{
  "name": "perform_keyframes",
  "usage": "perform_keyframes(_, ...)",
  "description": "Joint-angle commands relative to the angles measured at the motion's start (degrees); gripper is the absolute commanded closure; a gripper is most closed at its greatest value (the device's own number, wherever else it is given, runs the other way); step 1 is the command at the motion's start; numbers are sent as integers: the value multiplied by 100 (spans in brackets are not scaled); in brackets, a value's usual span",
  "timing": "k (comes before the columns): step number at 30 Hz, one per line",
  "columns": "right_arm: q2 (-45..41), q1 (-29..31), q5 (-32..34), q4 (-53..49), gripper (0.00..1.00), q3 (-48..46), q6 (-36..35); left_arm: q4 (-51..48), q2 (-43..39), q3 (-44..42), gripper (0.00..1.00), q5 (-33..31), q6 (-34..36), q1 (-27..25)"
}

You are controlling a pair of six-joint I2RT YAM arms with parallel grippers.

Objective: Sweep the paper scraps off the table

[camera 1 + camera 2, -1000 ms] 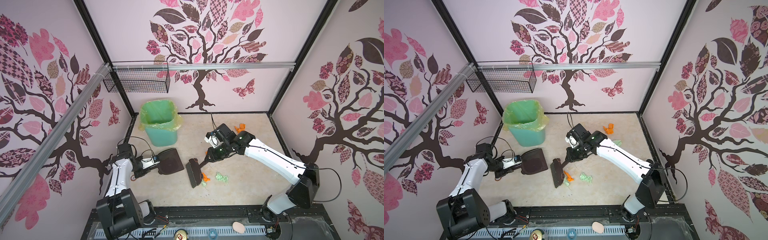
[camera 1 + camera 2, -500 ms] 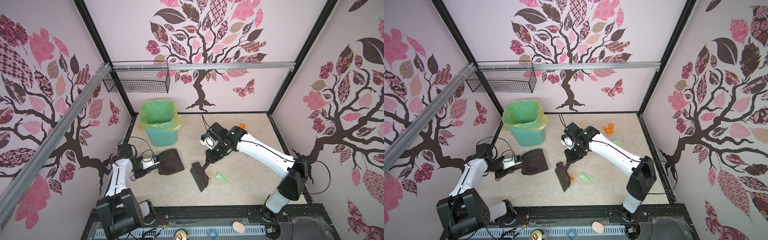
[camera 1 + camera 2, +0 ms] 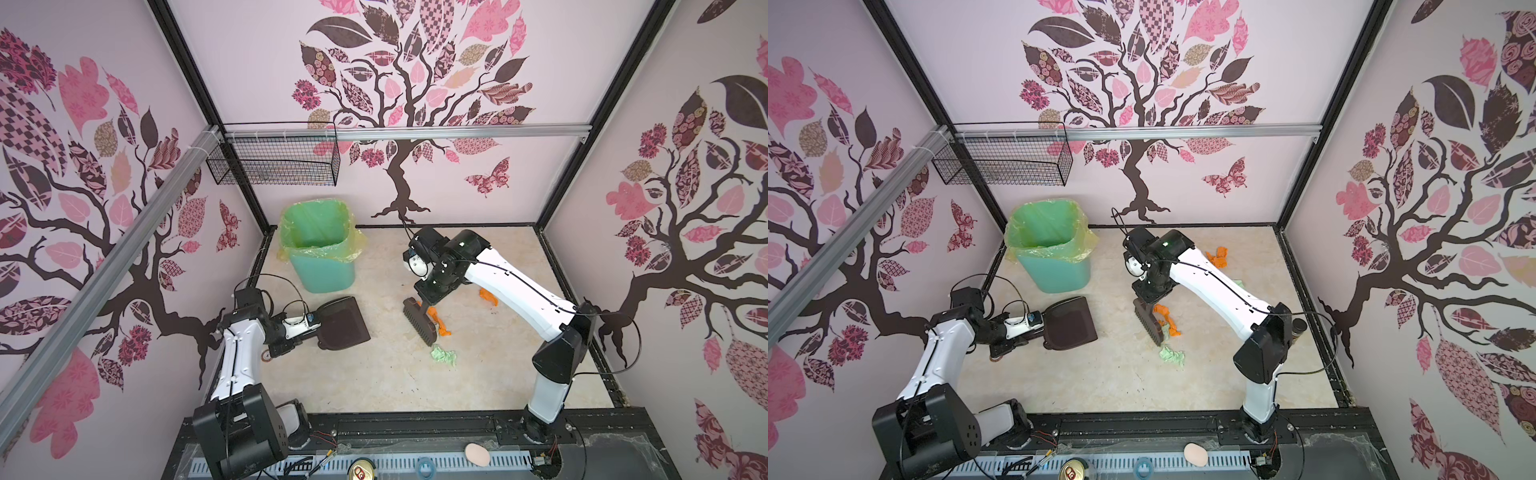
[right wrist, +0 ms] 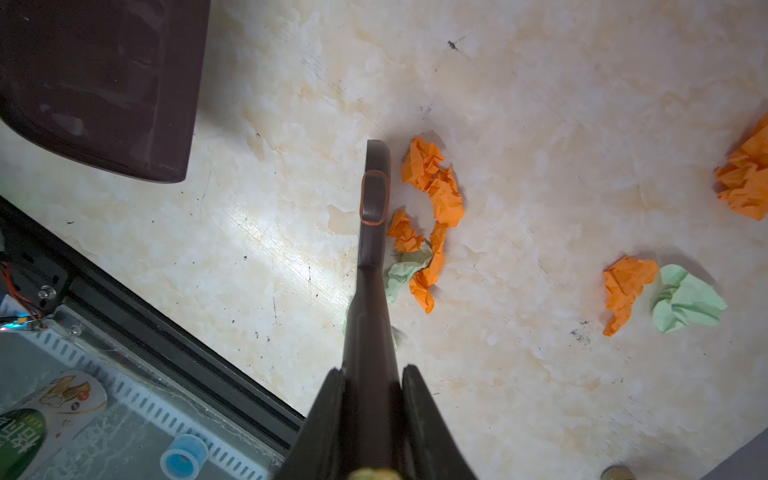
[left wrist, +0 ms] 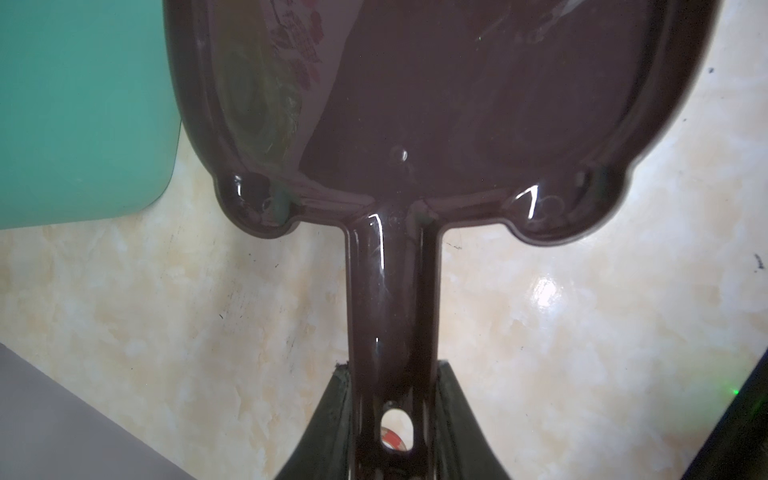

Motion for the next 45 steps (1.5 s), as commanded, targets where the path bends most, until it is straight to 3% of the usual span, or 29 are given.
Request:
perform_keyframes(1,-299,11,-604,-41,100,421,23,-194,-134,-71,100,252,105,-78)
perform_keyframes(5,-819,13,-554,-106,100,676,567,-87,-129,-162,100,9,8,-507)
perform_keyframes(10,-1448,18,1060,-939,100,651,2283,382,-40,-248,100,-158,-226,-1063)
perform_keyframes(13,-2257,13,1596,-948,100,-282,3361,401,281,16,100,-211,-265,-1101)
perform_keyframes(20,-3818,-88,1275,-943,100,-2457,5137,431,553,172,100,-201,-203,-1100)
perform_keyframes(25,-4778,-9,920,-478,100,-4042,6850,385,473,135,100,-50,-257,-1107)
perform_keyframes(28,-5234,72,949,-169,100,-4476,7692,402,448,73,100,-70,-232,-1108)
perform_keyframes(32,-5160,155,1086,-369,100,-4375,7897,360,359,80,100,-113,-186,-1106)
perform_keyframes(37,-5172,163,395,735,100,-5031,7936,385,396,138,100,-46,-278,-1110)
perform_keyframes(45,-4835,171,500,1243,100,-4984,7772,389,411,99,100,-135,-272,-1102)
